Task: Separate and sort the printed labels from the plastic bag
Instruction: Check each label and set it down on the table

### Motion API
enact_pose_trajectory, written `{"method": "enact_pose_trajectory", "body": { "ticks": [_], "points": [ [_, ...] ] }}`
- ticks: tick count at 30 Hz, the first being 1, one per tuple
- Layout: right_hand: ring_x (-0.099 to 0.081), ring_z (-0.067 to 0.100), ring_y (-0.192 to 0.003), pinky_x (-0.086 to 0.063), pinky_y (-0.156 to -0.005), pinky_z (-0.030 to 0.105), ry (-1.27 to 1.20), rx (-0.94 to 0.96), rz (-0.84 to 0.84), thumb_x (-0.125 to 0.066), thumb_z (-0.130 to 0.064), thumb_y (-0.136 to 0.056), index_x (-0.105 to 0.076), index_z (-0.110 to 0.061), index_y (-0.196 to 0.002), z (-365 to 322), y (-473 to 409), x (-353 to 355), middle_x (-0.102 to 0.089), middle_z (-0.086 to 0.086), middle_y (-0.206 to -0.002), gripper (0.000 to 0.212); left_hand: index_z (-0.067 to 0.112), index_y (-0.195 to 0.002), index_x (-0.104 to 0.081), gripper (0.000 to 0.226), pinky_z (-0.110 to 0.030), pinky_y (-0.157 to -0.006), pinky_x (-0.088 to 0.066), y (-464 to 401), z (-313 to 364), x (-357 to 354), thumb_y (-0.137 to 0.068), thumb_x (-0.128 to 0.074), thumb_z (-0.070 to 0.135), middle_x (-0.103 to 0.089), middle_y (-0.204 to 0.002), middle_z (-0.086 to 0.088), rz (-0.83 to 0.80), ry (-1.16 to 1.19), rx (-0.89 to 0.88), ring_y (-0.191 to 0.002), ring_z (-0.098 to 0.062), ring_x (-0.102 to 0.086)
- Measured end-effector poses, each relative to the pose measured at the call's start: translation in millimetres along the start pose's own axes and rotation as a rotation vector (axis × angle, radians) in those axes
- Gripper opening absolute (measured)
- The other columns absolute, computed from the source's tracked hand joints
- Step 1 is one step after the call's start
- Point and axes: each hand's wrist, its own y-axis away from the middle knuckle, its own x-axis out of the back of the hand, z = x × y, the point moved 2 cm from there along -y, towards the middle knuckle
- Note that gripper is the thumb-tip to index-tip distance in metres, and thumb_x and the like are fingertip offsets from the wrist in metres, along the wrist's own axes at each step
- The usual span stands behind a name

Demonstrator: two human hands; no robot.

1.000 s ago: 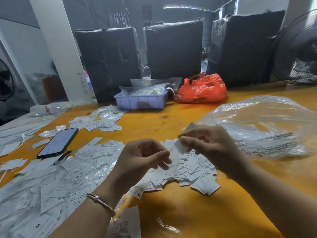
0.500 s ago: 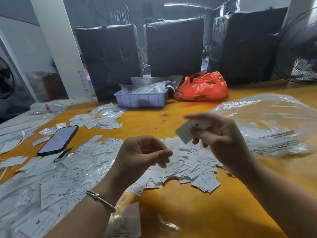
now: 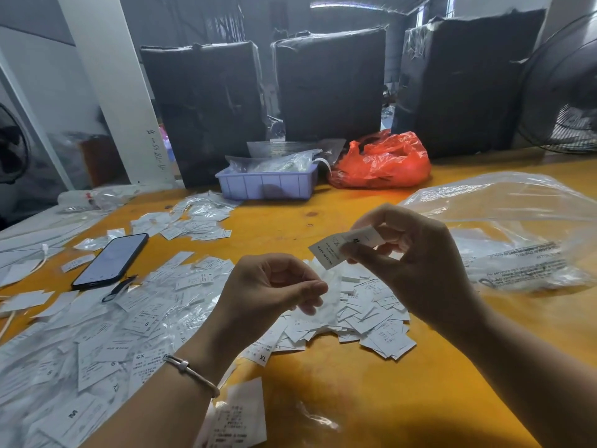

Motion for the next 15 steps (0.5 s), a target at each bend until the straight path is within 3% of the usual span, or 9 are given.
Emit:
{"method": "enact_pose_trajectory", "body": {
  "ticks": [3, 7, 11, 13, 15],
  "points": [
    [-0.065, 0.005, -0.070, -0.050, -0.056, 0.026, 0.051, 0.011, -0.033, -0.077, -0.005, -0.075, -0.068, -0.009, -0.078, 2, 0, 1, -0.070, -0.006, -0.074, 0.010, 0.006, -0.081, -0.072, 0.023, -0.022, -0.054, -0.052, 0, -1, 1, -0.072, -0.074, 0.026, -0.074, -0.070, -0.008, 0.010, 0.006, 0.014, -0.060, -0.020, -0.071],
    [-0.065, 0.010, -0.066, -0.051, -0.059, 0.042, -0.024, -0.055, -0.088, -0.074, 0.004, -0.075, -0.069, -0.006, -0.075, 5, 0, 1, -0.070, -0.001, -0.070, 0.011, 0.006, -0.083, -0.072, 0.024, -0.024, -0.055, -0.051, -1, -3, 2, -0.073, -0.073, 0.027, -0.074, -0.071, -0.008, -0.003, -0.005, 0.030, -0.062, -0.021, -0.071],
    [-0.058, 0.044, -0.067, -0.045, -0.058, 0.059, -0.172, -0.134, -0.123, -0.062, 0.015, -0.076, -0.068, 0.000, -0.073, 13, 1, 1, -0.067, 0.016, -0.068, 0.016, 0.005, -0.084, -0.072, 0.024, -0.025, -0.055, -0.050, -1, -6, 1, -0.074, -0.072, 0.027, -0.074, -0.071, -0.008, -0.042, -0.016, 0.053, -0.063, -0.022, -0.071],
    [-0.056, 0.047, -0.068, -0.045, -0.058, 0.059, -0.128, -0.144, -0.141, -0.062, 0.012, -0.076, -0.069, -0.002, -0.073, 16, 1, -1, -0.066, 0.019, -0.069, 0.016, 0.005, -0.084, -0.072, 0.023, -0.021, -0.055, -0.050, -1, -7, 0, -0.075, -0.072, 0.027, -0.075, -0.072, -0.008, -0.071, -0.016, 0.067, -0.063, -0.021, -0.071],
    [-0.059, 0.037, -0.068, -0.048, -0.059, 0.053, -0.052, -0.128, -0.155, -0.063, 0.010, -0.075, -0.070, -0.004, -0.073, 18, 1, -3, -0.067, 0.014, -0.069, 0.016, 0.005, -0.083, -0.071, 0.024, -0.020, -0.055, -0.049, -1, -8, -2, -0.075, -0.072, 0.028, -0.075, -0.072, -0.009, -0.097, -0.003, 0.084, -0.063, -0.021, -0.071]
  ]
}}
